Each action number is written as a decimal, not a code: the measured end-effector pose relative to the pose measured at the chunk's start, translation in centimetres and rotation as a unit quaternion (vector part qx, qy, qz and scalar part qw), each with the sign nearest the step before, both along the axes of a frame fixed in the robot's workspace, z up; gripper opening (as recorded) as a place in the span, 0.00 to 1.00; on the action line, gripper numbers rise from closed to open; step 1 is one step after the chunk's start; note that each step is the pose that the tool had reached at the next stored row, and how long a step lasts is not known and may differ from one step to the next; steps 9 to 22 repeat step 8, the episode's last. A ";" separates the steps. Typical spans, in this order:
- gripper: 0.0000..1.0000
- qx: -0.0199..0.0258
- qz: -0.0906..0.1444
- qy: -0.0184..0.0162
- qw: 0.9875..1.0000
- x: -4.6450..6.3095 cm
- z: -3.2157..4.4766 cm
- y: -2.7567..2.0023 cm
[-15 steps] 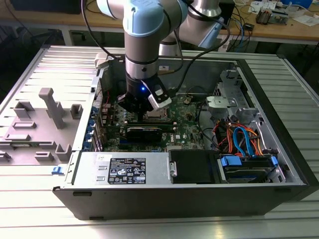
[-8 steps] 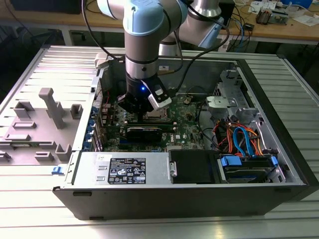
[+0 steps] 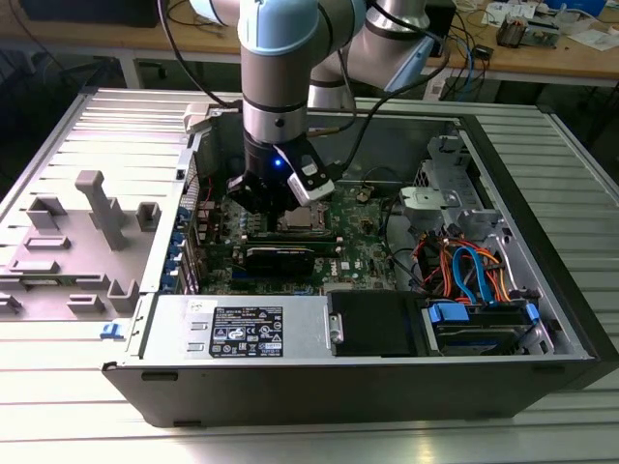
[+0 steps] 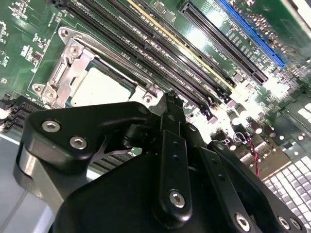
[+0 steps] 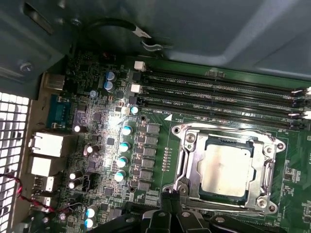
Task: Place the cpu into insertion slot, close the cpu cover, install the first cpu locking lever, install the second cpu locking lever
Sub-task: 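Install the second cpu locking lever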
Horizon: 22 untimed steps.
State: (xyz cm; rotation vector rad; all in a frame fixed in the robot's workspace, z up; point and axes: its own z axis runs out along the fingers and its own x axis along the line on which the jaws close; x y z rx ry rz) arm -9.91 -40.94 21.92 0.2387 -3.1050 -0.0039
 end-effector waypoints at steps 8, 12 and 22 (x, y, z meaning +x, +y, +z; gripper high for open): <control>0.11 0.000 0.000 0.000 1.000 0.0 0.18 0.00; 0.11 0.000 0.000 0.000 1.000 0.0 0.18 0.00; 0.11 0.000 0.000 0.000 1.000 0.0 0.18 0.00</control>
